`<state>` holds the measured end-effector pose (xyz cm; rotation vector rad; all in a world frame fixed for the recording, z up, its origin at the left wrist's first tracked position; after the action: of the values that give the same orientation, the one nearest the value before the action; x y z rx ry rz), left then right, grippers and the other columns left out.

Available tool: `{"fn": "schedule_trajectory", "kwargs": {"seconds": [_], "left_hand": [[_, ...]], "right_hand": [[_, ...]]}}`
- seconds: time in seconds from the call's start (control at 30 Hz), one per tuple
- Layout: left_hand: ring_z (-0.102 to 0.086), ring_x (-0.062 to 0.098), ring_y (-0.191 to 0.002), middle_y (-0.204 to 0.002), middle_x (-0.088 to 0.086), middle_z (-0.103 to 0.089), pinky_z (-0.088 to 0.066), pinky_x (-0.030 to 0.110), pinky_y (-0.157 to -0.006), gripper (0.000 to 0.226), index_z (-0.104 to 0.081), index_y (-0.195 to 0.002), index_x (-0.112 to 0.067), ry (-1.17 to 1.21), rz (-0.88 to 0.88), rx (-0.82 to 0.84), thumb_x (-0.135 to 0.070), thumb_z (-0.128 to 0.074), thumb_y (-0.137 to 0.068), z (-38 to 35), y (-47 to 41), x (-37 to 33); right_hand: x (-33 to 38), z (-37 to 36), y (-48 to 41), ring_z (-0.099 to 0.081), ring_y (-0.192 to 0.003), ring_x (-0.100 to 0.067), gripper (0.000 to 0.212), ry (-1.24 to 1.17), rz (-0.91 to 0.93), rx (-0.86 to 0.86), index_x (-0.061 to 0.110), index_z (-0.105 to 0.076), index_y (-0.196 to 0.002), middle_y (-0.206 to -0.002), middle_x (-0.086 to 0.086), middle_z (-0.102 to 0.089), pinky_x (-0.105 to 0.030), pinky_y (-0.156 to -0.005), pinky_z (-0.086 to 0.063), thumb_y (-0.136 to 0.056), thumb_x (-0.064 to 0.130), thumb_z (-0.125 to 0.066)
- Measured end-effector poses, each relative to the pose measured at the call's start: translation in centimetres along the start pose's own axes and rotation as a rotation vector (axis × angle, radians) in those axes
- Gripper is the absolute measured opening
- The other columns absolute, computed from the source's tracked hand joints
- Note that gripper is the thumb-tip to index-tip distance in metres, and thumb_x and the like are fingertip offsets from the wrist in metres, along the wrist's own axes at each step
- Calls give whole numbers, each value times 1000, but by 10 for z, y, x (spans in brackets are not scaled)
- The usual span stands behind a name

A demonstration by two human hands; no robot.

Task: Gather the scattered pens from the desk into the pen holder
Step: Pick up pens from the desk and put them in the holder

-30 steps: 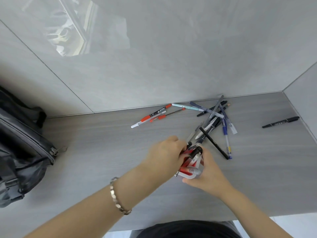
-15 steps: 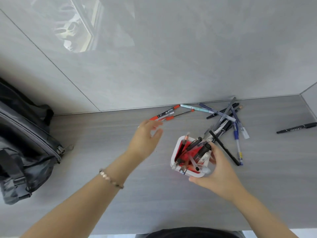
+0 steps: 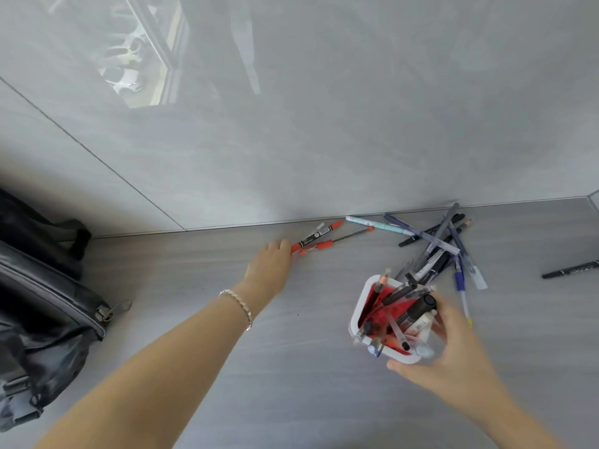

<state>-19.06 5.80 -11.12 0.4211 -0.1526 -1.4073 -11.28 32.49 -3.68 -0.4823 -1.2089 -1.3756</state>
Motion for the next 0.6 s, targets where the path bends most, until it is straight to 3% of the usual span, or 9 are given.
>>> {"fn": "schedule_trajectory", "kwargs": {"seconds": [0.1,0.2,0.3,0.37,0.43,0.47,0.6], "left_hand": [[-53,42,-88,-105,22,-48,-37,42,-70,12,-43,-97,-3,368,109,-33,-12,-35,-96,12,29,7],[-46,30,-72,-76,5,-47,-22,34,-55,21,-40,-80,-11,568,172,-116,-22,-34,-97,36,77,14],[-46,10,-62,-71,-6,-54,-35,22,-56,22,-50,-80,-30,706,111,-114,-25,-37,-96,61,131,14],[-43,6,-55,-71,-13,-60,-36,14,-53,30,-52,-81,-47,779,50,-127,-22,-41,-94,80,156,13],[-42,6,-53,-72,-22,-62,-35,14,-50,35,-56,-82,-53,823,7,-148,-21,-46,-93,94,173,10],[-44,5,-52,-72,-21,-64,-36,12,-50,35,-58,-82,-54,830,-12,-152,-22,-50,-92,101,180,7],[-63,-6,-72,-80,-26,-69,-43,0,-63,24,-66,-76,-47,799,-140,-133,-24,-65,-82,122,197,-23]], "right_hand": [[1,-3,1,-52,-108,2,94,9,5,10,35,-41,-125,-117,15,-54,-24,-92,-41,-47,14,-88],[7,-5,6,-44,-109,15,90,34,48,37,49,-39,-116,-116,23,-51,-14,-87,-37,-49,12,-88],[8,-6,12,-43,-105,22,85,58,68,42,53,-39,-105,-113,26,-51,-1,-79,-38,-50,9,-87],[5,-10,16,-47,-107,17,86,62,57,58,54,-39,-106,-116,24,-52,-5,-86,-39,-48,11,-86],[1,-15,19,-50,-111,8,87,70,52,76,56,-39,-109,-120,22,-52,-21,-95,-41,-45,20,-85],[1,-17,21,-49,-112,8,86,74,59,82,57,-38,-108,-120,24,-51,-22,-95,-40,-44,22,-85],[8,-21,30,-46,-105,18,79,75,100,80,57,-39,-101,-116,25,-48,-9,-79,-39,-48,19,-83]]}}
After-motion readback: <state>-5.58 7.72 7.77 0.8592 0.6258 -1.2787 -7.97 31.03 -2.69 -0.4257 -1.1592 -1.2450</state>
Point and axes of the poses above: each hand's wrist, its own y-axis away from the middle knuckle, its own z-axis out of the back of the hand, x = y × z, the point moved 6 cm from there along -y, towards the middle knuckle
